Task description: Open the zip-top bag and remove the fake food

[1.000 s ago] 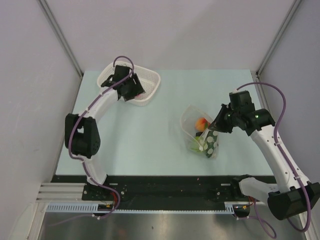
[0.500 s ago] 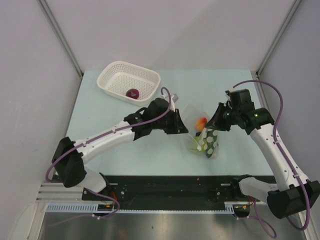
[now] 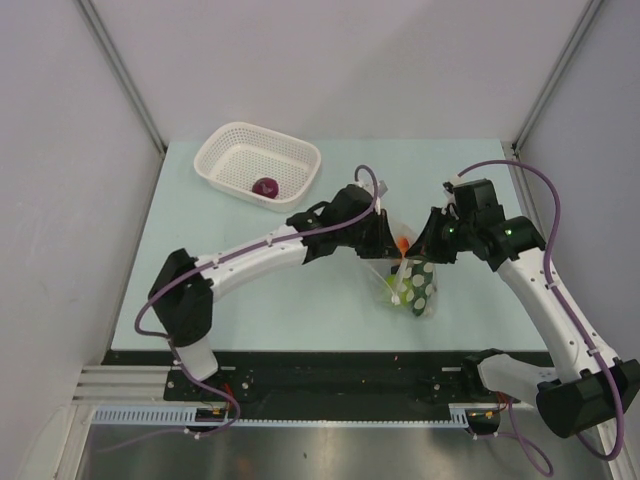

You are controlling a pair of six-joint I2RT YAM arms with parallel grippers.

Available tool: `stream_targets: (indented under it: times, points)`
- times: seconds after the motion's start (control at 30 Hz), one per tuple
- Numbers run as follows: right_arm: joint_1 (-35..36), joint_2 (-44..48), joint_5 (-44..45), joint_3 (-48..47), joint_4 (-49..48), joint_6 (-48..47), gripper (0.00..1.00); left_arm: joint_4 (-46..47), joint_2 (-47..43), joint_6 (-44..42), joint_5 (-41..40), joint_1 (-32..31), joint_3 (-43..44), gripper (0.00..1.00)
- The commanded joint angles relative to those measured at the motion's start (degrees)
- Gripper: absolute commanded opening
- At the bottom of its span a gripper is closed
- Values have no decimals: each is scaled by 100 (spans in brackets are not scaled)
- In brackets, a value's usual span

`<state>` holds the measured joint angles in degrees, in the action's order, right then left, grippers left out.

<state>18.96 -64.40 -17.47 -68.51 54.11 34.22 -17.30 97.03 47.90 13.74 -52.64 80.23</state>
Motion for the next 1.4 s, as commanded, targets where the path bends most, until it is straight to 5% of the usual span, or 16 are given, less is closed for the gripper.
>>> stream_targets:
  times: [0.0, 0.13, 0.5, 0.83, 1.37]
  points:
    - [-6, 68, -90, -206, -102, -117, 0, -72, 667, -105, 322, -44, 353, 11]
    - [-68, 138, -89, -120, -32, 41, 0, -325, 1019, -254, 218, -79, 554, 15]
    - [-147, 411, -54, 320, -5, 226, 0, -371, 1353, -729, 349, -246, 450, 67]
    - [-182, 516, -72, 628, 21, 226, 0, -283, 1652, -712, 279, -396, 415, 84]
    - [-358, 709, -46, 918, 293, -108, 0, 543, 1951, -272, 534, -484, -129, 82]
